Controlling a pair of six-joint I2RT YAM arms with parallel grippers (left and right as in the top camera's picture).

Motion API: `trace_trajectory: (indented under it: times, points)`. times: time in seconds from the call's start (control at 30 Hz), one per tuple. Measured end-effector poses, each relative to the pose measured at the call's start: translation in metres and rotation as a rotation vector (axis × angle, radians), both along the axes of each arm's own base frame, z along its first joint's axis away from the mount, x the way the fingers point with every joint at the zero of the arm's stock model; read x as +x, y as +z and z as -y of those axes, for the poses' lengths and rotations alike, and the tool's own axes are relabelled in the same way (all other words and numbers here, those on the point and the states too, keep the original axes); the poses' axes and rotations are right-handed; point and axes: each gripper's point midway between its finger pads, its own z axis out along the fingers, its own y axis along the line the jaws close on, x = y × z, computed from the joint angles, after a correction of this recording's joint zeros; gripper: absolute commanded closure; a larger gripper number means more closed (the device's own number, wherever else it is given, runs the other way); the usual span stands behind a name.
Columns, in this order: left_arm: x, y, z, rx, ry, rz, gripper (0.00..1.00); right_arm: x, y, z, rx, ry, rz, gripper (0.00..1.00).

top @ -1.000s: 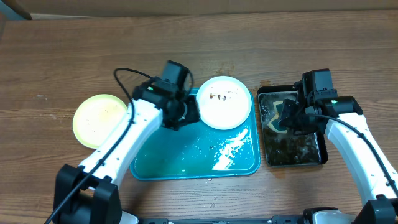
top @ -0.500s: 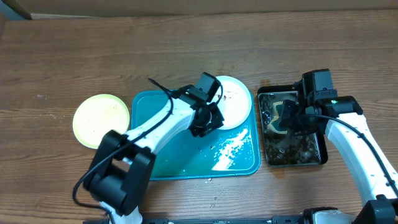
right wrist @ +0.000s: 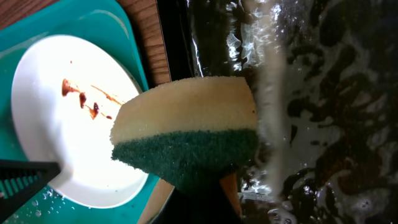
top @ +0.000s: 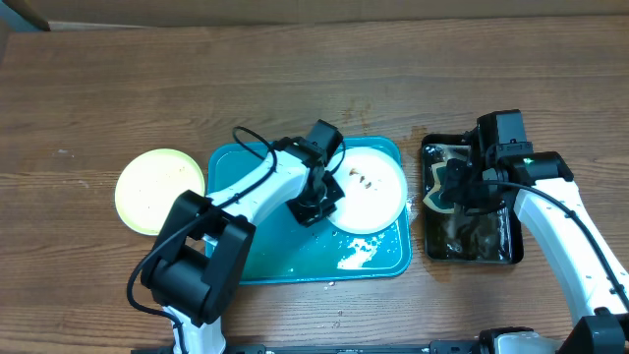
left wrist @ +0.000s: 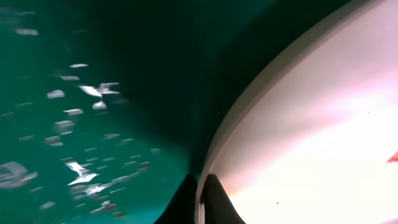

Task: Clean dirty plates on tray and stack at the side
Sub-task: 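Move the left gripper to the white plate on the tray and grip its rim, then scrub the white plate with the sponge in the right gripper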

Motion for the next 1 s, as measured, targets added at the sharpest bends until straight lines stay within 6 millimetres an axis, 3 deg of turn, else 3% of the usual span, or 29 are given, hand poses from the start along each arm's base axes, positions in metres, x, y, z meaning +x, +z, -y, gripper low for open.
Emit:
trace_trajectory:
  times: [0.3,0.5,0.6,0.77,1.0]
  points:
    - [-0.004,0.001,-0.064,0.075,-0.025,-0.088,0.96,0.000,0.000,0.002,-0.009,-0.003,-0.001,0.96]
    - [0.000,0.006,-0.082,0.119,-0.130,-0.044,0.96,-0.004,-0.004,0.017,-0.091,-0.040,-0.023,0.96]
    - [0.005,0.018,-0.089,0.143,-0.223,0.020,0.96,-0.004,-0.006,0.015,-0.087,-0.007,-0.023,0.96]
    - [0.003,0.041,-0.096,0.157,-0.410,0.089,0.96,0.001,-0.002,-0.013,0.039,0.118,0.016,0.96]
    - [-0.006,0.041,-0.100,0.169,-0.510,0.065,0.96,-0.001,0.013,-0.074,0.207,0.281,0.072,0.96]
